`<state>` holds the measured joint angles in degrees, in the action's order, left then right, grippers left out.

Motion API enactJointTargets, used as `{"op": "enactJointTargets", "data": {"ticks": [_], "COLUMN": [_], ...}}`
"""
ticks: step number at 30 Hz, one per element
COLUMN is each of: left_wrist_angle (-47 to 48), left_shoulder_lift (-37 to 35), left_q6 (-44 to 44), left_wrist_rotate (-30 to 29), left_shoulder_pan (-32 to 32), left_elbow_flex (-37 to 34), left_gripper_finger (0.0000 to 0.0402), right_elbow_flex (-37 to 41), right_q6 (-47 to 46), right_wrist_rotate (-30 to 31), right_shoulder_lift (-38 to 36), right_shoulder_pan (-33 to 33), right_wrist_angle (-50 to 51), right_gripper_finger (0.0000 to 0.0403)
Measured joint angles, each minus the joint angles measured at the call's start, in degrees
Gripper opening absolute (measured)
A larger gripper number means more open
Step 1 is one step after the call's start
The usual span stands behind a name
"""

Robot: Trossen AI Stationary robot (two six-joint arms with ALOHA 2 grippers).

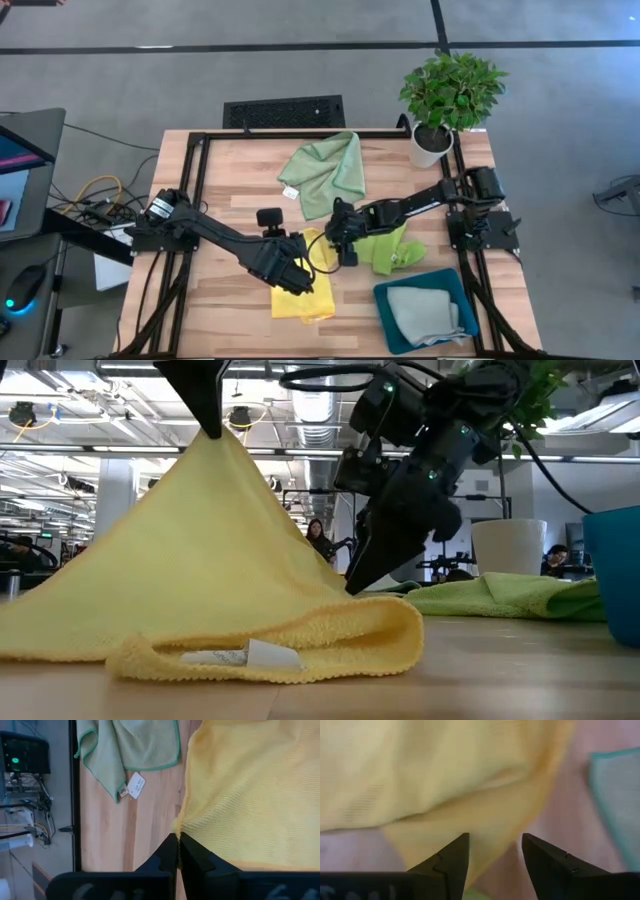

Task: Fold microfiber towels
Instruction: Fold the yellow towel

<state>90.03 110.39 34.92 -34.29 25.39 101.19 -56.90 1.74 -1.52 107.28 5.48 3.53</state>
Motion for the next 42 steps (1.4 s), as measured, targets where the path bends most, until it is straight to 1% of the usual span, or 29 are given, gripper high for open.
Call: {"op": "enactJointTargets", "data": {"ticks": [3,5,11,15,18,20,29,31,36,40,42], "left_wrist_angle": [0.0,0.0,0.0,0.0,0.0,-0.1,0.0,0.0,0.0,0.0,0.0], "left_shoulder_lift": [0.0,0.0,-0.3,-0.8,-0.9,-0.9,-0.9,-0.9,-0.9,-0.9,-0.9], "left_q6": [0.0,-0.2,-0.2,-0.2,-0.2,-0.2,-0.2,0.0,1.1,1.9,2.4], "left_wrist_rotate": [-1.2,-1.8,-1.7,-1.2,-0.5,-0.5,-0.1,0.7,3.4,4.1,4.1], "left_shoulder_pan": [0.1,0.1,0.1,0.1,0.1,0.1,0.1,0.1,0.1,0.1,0.1], "left_elbow_flex": [0.0,0.0,0.0,0.0,0.0,0.0,0.0,0.0,0.0,0.0,0.0], "left_gripper_finger": [0.0,0.0,0.0,0.0,0.0,0.0,0.0,0.0,0.0,0.0,0.0], "right_elbow_flex": [-0.1,-0.2,-0.3,-0.2,0.0,0.1,0.0,0.0,0.2,0.1,0.1], "right_q6": [-0.3,-0.4,-0.2,0.2,0.2,0.2,0.1,0.1,-0.3,-0.3,-0.3], "right_wrist_rotate": [-4.7,-5.7,-6.1,-5.9,-5.9,-5.9,-5.9,-6.0,-6.1,-3.0,-1.7], "right_shoulder_lift": [1.2,1.8,3.2,2.0,1.0,0.7,0.4,-0.2,-2.3,-5.4,-7.2], "right_shoulder_pan": [-0.3,-0.3,-0.2,0.2,0.4,0.5,0.6,0.9,2.4,3.7,4.4], "right_wrist_angle": [0.3,0.8,1.5,1.8,2.9,3.3,5.1,5.8,7.3,7.4,7.5], "right_gripper_finger": [0.0205,0.0205,0.0205,0.0196,0.0172,0.0149,0.0016,0.001,0.002,0.0006,0.0006]}}
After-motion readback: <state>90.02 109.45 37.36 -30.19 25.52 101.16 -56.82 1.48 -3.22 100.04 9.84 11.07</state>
